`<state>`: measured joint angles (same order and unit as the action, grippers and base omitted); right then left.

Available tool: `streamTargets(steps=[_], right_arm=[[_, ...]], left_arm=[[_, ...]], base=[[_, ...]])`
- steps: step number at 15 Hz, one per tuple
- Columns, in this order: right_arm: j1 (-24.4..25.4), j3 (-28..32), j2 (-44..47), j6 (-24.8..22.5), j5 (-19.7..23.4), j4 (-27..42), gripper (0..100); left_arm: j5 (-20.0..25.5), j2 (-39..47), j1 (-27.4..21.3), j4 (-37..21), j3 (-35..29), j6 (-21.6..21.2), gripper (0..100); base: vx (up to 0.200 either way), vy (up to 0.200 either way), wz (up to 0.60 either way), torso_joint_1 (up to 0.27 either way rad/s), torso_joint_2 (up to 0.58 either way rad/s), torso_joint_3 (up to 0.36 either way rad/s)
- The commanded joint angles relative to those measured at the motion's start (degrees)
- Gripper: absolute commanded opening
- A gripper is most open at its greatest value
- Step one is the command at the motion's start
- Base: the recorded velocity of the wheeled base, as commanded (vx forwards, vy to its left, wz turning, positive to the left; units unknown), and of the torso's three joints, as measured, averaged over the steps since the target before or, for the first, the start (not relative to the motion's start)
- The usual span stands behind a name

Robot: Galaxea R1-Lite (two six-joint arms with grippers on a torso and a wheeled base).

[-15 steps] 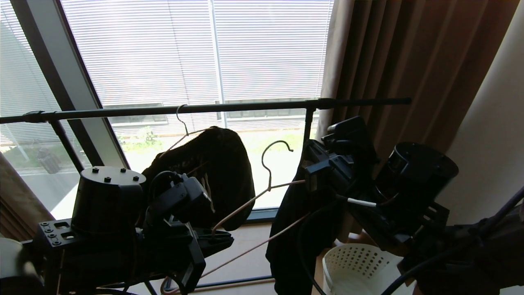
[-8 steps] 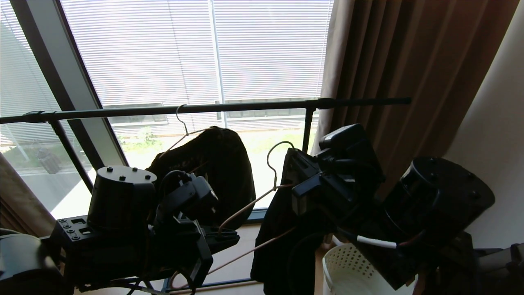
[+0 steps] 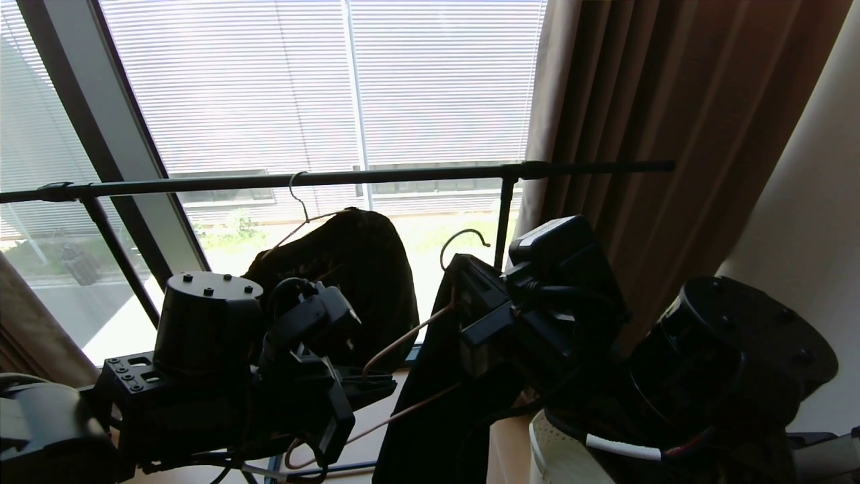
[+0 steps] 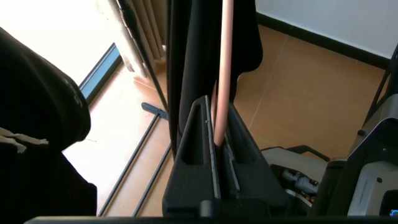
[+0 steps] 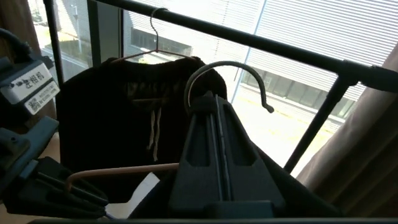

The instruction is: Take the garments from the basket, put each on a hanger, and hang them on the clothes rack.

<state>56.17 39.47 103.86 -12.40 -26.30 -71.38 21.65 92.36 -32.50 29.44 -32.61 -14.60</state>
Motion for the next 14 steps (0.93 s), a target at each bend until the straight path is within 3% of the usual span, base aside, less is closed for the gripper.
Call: streamTargets(steps=[1,2,3,8,11,14], right_arm=[[-3.9,-0.1,-0.9,-0.1,0.0,-0.1,0],[-4.8,0.0,-1.1,0.0,0.0,0.0,0],[-4.9,0.0,-1.1,0.0,0.0,0.0,100],[-5.5,0.3,0.0,0.0,0.0,0.2,100],[-3.4,-0.2,1.6,-0.1,-0.1,0.1,100],[-3.4,-0.6,0.6,-0.2,-0.1,0.2,100]], left_arm=[[0.1,-3.0,1.0,0.0,0.4,0.0,0],[0.1,-4.2,1.6,0.0,0.9,0.0,0],[0.1,-4.4,1.7,0.0,1.0,0.0,0],[0.1,-8.1,1.6,0.0,3.3,0.0,0],[0.1,-8.8,1.5,0.0,4.0,0.0,0],[0.1,-9.0,3.6,0.0,4.0,0.4,0]], base=[[0.000,0.000,0.00,0.000,0.00,0.000],[0.000,0.000,0.00,0.000,0.00,0.000],[0.000,0.000,0.00,0.000,0.00,0.000],[0.000,0.000,0.00,0.000,0.00,0.000],[0.000,0.000,0.00,0.000,0.00,0.000],[0.000,0.000,0.00,0.000,0.00,0.000]])
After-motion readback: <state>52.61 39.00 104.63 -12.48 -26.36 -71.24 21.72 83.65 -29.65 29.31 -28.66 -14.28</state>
